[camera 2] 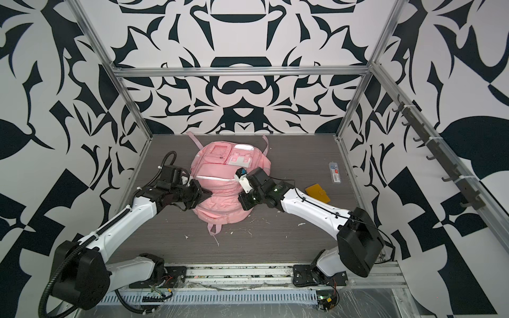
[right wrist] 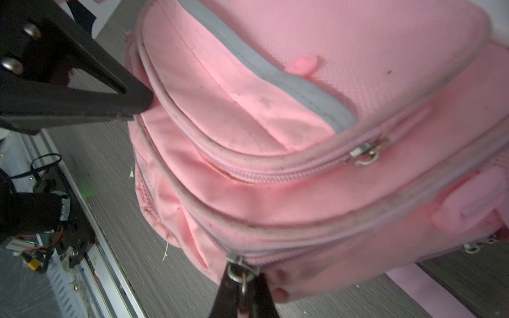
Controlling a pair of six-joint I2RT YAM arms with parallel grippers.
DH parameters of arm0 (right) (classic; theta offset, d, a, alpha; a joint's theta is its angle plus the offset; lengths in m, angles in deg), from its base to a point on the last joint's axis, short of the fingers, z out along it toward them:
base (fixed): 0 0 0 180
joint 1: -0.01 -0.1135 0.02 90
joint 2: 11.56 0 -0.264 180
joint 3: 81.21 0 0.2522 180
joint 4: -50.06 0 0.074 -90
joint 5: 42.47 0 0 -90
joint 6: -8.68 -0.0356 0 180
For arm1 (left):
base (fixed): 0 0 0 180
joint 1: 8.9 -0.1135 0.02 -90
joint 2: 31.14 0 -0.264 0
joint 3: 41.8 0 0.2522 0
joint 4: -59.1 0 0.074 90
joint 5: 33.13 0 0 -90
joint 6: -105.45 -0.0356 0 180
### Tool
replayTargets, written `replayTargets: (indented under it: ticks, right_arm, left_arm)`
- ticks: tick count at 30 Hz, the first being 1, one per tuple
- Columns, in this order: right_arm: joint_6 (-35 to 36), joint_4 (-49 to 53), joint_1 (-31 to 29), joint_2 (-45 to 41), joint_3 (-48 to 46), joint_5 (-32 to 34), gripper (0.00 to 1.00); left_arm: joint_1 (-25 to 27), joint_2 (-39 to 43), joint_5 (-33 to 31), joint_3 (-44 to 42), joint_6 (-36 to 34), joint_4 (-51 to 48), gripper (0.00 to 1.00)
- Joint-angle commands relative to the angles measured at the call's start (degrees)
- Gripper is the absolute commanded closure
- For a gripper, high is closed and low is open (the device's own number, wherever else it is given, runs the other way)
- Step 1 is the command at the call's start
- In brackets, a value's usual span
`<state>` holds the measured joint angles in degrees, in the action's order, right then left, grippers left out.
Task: Pack the student bag
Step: 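Push the backpack farther from the robot with both grippers, standing it up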
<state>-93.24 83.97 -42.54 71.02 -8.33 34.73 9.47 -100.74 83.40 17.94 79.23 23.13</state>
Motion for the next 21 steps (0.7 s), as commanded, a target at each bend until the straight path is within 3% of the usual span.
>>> replayTargets:
  ticks: [1, 8, 15, 21]
  right_arm:
    - [6.8, 12.0, 5.9, -2.1, 4.2, 10.6, 1.00]
    - [17.0, 20.0, 6.6, 0.8, 8.3, 15.6, 1.00]
    - [22.0, 21.6, 9.0, 3.9, 10.6, 21.1, 1.00]
    - [24.1, 19.9, 13.0, 7.6, 13.4, 21.4, 1.00]
  left_arm:
    - [-4.1, -0.2, -15.9, 0.9, -7.5, -9.0, 1.00]
    - [-4.3, 0.1, -18.3, 0.9, -11.3, -10.6, 1.00]
    - [-4.3, 0.7, -18.7, 1.4, -14.4, -12.1, 1.00]
    - [-4.3, 1.4, -18.7, 1.3, -16.1, -13.3, 1.00]
